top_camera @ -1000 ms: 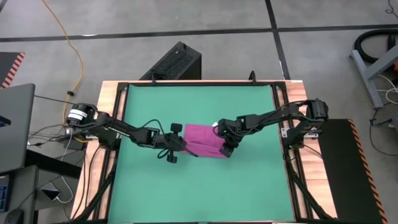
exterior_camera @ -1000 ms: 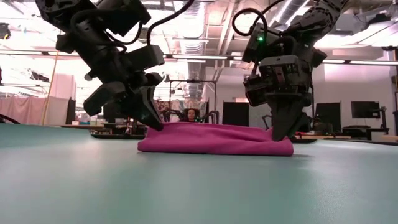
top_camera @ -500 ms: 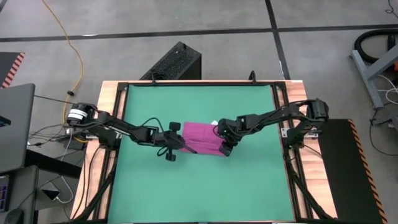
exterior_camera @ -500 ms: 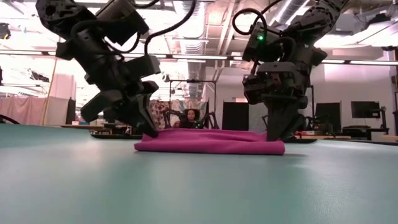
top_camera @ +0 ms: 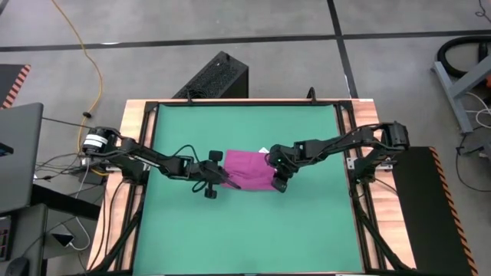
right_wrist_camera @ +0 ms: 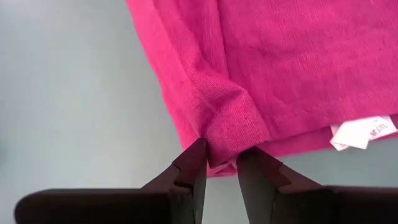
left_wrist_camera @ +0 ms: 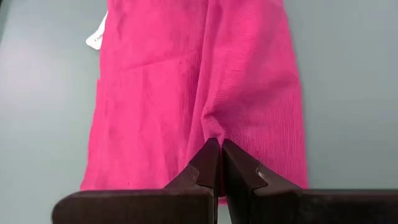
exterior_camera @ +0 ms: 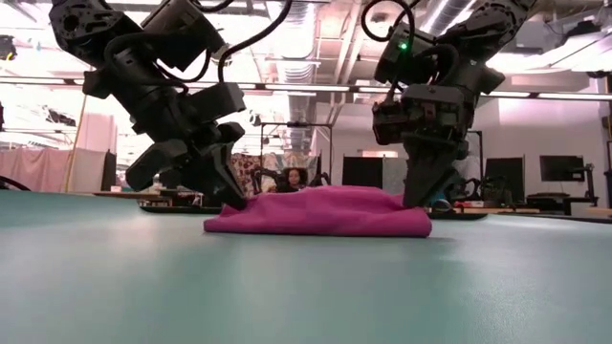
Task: Roll towel into tight, uniform cylinder
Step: Roll the pink towel
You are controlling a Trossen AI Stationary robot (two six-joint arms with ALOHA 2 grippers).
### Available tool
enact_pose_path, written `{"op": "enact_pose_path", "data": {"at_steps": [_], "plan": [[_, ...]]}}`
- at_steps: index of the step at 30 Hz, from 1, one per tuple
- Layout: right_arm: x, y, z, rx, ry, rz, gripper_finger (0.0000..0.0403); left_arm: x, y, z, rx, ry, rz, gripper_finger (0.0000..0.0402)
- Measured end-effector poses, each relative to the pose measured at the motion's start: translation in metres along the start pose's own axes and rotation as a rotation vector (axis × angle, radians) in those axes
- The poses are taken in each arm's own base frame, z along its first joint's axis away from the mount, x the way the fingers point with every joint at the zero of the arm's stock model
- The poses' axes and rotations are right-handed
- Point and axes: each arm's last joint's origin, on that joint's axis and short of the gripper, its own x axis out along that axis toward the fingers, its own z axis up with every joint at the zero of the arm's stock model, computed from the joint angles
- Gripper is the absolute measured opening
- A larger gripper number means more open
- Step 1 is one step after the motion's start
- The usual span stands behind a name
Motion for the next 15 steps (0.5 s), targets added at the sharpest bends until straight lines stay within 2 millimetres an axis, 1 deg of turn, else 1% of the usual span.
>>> {"op": "enact_pose_path", "data": {"at_steps": [3, 6, 9, 15], "plan": [[0.0, -0.0009, -0.0011, -0.012, 0.007, -0.016, 0.011, 0.0, -0.0004, -0.0015, -0.002, 0.016, -0.004, 0.0], [0.0, -0.001, -0.001, -0.025, 0.005, -0.019, 0.0121, 0.0, -0.0004, -0.0015, -0.003, 0.015, -0.005, 0.0], [0.0, -0.0015, -0.0007, -0.027, -0.004, -0.039, 0.0143, 0.0, -0.0005, -0.0015, 0.0, 0.015, -0.005, 0.0], [-0.0005, -0.0021, -0.0016, -0.048, 0.003, -0.05, 0.0202, 0.0005, 0.0013, -0.0031, -0.002, 0.028, -0.005, 0.0]]}}
